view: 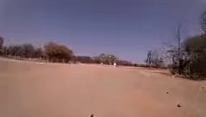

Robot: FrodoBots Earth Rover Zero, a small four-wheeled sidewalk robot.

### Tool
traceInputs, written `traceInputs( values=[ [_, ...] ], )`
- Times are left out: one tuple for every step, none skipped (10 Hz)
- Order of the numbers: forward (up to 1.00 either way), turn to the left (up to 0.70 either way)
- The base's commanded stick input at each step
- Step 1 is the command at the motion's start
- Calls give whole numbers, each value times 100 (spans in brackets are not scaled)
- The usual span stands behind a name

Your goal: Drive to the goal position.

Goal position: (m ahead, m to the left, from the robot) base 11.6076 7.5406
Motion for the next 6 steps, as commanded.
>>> traceInputs(
  values=[
    [100,0],
    [100,0],
    [100,0],
    [100,0],
    [100,0],
    [100,0]
  ],
)
